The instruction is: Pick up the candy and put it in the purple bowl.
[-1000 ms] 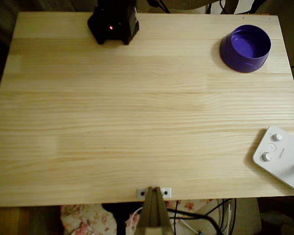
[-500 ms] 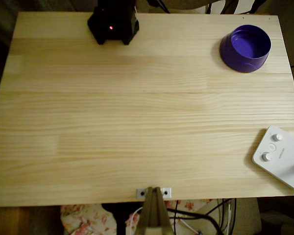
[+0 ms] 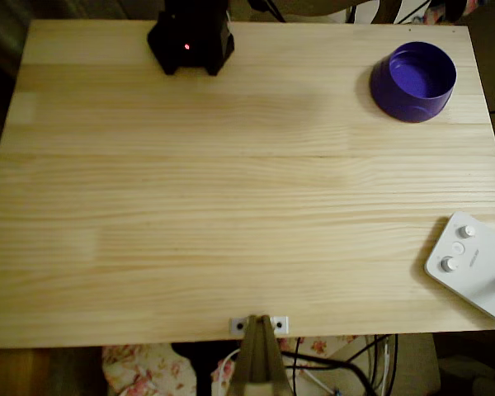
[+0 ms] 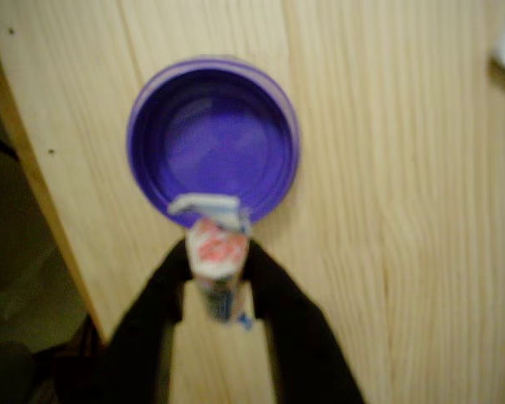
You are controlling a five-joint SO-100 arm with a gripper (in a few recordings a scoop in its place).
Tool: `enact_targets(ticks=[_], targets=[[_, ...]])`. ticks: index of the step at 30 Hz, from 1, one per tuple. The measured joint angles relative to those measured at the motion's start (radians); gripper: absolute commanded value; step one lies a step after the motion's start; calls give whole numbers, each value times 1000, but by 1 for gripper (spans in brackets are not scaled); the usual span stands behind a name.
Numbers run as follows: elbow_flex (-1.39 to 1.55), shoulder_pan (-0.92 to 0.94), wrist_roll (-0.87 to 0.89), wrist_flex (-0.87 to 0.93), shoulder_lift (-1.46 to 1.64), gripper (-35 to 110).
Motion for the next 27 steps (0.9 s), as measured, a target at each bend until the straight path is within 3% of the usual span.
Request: enact_targets(ticks=[27], targets=[[0, 5, -21, -120, -152, 7]])
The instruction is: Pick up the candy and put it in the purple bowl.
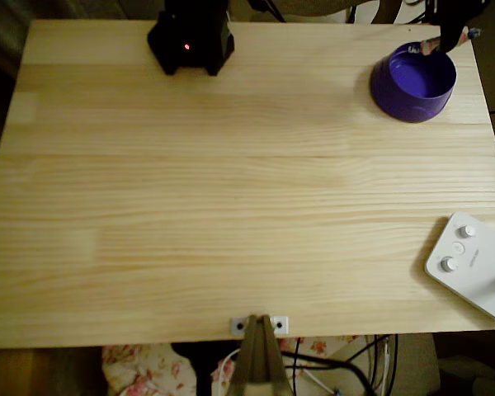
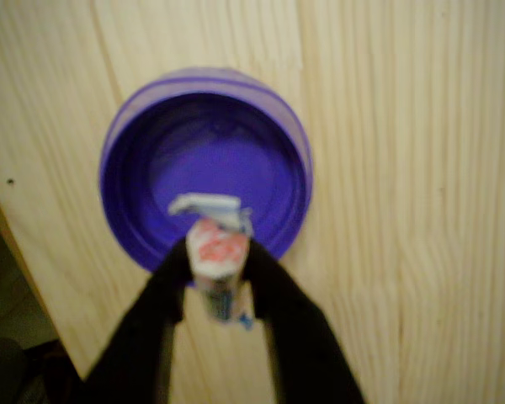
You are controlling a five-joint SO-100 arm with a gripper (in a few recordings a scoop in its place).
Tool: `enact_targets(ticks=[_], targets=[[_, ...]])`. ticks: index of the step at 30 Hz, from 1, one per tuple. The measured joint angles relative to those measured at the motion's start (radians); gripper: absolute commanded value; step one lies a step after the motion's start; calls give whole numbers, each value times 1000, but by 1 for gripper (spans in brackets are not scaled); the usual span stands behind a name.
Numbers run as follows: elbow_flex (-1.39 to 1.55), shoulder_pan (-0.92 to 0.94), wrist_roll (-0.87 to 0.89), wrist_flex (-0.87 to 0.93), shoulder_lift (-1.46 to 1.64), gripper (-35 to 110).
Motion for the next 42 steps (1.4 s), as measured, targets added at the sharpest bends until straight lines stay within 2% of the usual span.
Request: enact_targets(ticks=[5, 16, 21, 34, 42], targets=[[0, 11, 5, -2, 0, 13], [0, 9, 2, -2, 0, 13], [0, 26, -9, 2, 0, -1], [0, 69, -74, 100, 21, -1], [133, 173, -146, 163, 199, -1]])
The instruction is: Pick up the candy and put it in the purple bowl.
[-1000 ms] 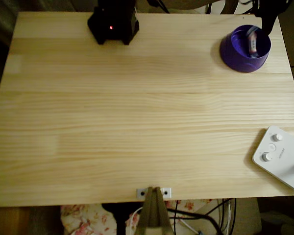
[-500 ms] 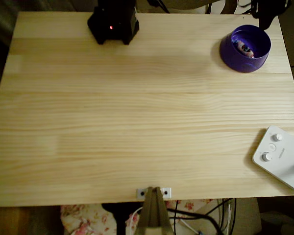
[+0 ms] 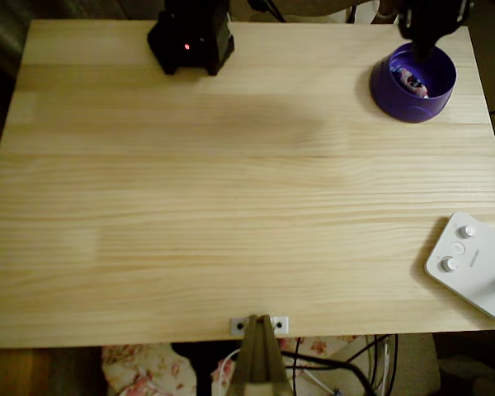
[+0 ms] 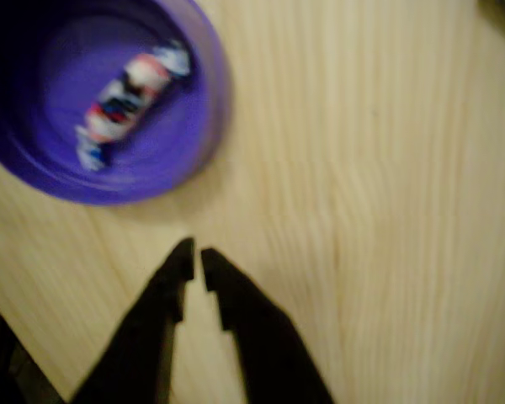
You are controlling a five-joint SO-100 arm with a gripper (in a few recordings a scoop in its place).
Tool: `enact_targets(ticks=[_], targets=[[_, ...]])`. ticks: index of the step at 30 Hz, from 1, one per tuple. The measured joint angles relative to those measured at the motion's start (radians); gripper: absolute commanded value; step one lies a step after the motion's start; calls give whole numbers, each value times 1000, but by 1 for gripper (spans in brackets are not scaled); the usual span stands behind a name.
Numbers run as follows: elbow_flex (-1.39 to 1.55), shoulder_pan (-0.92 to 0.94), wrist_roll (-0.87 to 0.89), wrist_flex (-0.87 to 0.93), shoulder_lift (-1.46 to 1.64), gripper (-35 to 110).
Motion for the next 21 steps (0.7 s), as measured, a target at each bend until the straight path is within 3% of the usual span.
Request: enact_targets(ticks=[21], targets=[[601, 525, -222, 35, 621, -1]])
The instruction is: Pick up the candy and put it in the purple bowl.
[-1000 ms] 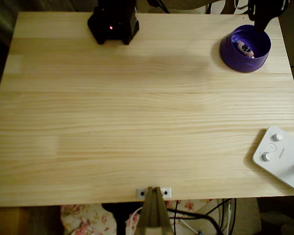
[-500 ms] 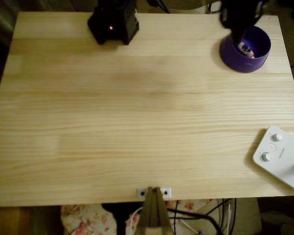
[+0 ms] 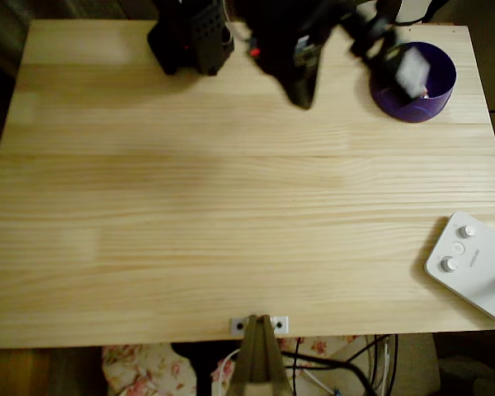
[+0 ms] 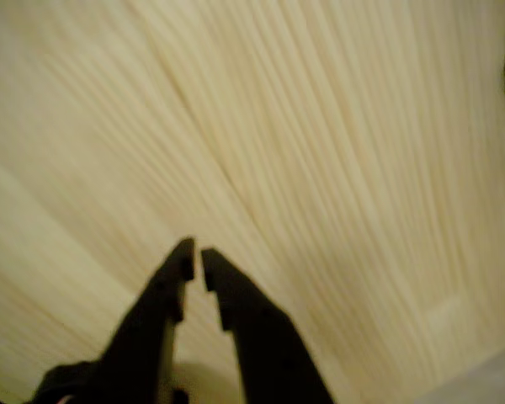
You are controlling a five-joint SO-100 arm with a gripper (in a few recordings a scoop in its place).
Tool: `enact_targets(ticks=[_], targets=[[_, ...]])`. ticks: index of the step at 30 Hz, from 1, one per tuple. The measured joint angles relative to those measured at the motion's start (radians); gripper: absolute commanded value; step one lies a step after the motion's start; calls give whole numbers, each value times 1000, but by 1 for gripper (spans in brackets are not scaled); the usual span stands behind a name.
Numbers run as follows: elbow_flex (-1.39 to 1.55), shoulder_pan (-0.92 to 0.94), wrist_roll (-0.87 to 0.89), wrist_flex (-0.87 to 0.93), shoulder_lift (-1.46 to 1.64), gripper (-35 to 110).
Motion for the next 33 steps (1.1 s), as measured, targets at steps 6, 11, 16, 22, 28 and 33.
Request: enact_targets(ticks=[6, 11, 16, 22, 28, 33], targets=[[196, 252, -63, -61, 146, -1], [337, 430, -29, -127, 265, 1], [465, 525, 61, -132, 390, -1], [644, 623, 144, -199, 591, -1], [773, 719, 235, -244, 732, -1], [850, 764, 295, -247, 802, -1]])
